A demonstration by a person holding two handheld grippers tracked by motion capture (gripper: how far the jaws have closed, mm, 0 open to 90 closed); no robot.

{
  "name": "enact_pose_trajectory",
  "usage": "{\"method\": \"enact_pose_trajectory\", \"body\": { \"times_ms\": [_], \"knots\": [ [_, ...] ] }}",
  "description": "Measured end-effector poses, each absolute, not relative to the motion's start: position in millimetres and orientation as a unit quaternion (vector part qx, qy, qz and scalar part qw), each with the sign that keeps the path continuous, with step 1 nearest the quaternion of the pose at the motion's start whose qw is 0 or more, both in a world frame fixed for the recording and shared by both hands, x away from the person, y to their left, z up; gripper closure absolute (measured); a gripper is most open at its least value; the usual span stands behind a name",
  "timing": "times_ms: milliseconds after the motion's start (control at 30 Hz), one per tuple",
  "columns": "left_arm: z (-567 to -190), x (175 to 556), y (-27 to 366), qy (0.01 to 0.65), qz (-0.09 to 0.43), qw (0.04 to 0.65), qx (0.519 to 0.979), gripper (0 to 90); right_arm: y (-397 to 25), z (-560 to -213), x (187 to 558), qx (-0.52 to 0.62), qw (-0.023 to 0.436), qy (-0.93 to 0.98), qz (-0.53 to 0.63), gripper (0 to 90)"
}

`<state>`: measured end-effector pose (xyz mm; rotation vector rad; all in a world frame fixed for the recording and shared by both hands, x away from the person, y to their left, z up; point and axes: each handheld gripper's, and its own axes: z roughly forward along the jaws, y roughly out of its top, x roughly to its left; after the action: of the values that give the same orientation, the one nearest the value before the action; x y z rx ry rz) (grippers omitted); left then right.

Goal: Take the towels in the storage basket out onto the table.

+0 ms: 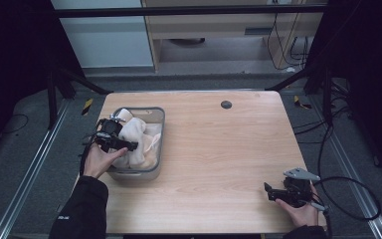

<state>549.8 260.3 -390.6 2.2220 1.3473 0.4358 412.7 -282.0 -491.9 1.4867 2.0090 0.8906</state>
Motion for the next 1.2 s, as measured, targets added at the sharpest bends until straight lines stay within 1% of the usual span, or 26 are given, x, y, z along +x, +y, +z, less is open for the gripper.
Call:
{"method": "enact_pose_trajectory", "body": {
  "times_ms": [100, 133, 167, 200, 233, 300, 367, 433, 633, 867, 1200],
  "knots": [
    [-392, 549, 259, 0.495, 0.161, 0.251, 0.816, 25.9, -282, -492, 413, 0.542, 0.244, 0.736, 0.325, 8.1],
    [-392, 549, 259, 0.494, 0.162, 0.249, 0.817, 25.9, -282, -492, 413, 0.542, 0.243, 0.736, 0.325, 8.1],
    [-393, 549, 258, 0.494, 0.162, 0.247, 0.818, 30.3, -282, -492, 413, 0.542, 0.243, 0.736, 0.325, 8.1],
    [-393, 549, 258, 0.494, 0.162, 0.247, 0.818, 32.3, -282, -492, 413, 0.542, 0.243, 0.736, 0.325, 8.1],
    [-393, 549, 258, 0.496, 0.161, 0.248, 0.816, 32.3, -282, -493, 413, 0.542, 0.243, 0.736, 0.325, 8.1],
    [-393, 549, 257, 0.498, 0.159, 0.242, 0.817, 40.8, -282, -493, 413, 0.542, 0.242, 0.737, 0.325, 8.1],
    [-393, 549, 257, 0.503, 0.157, 0.241, 0.815, 42.5, -282, -492, 413, 0.542, 0.24, 0.737, 0.324, 8.1],
    [-393, 548, 256, 0.503, 0.158, 0.239, 0.815, 47.7, -282, -493, 413, 0.541, 0.242, 0.738, 0.325, 8.1],
    [-390, 546, 258, 0.506, 0.161, 0.237, 0.813, 58.8, -282, -493, 413, 0.541, 0.241, 0.738, 0.324, 8.1],
    [-385, 541, 262, 0.507, 0.167, 0.246, 0.809, 64.9, -282, -492, 413, 0.541, 0.241, 0.737, 0.326, 8.1],
    [-370, 529, 267, 0.503, 0.177, 0.274, 0.801, 68.8, -282, -492, 413, 0.541, 0.241, 0.737, 0.325, 8.0]
  ]
}}
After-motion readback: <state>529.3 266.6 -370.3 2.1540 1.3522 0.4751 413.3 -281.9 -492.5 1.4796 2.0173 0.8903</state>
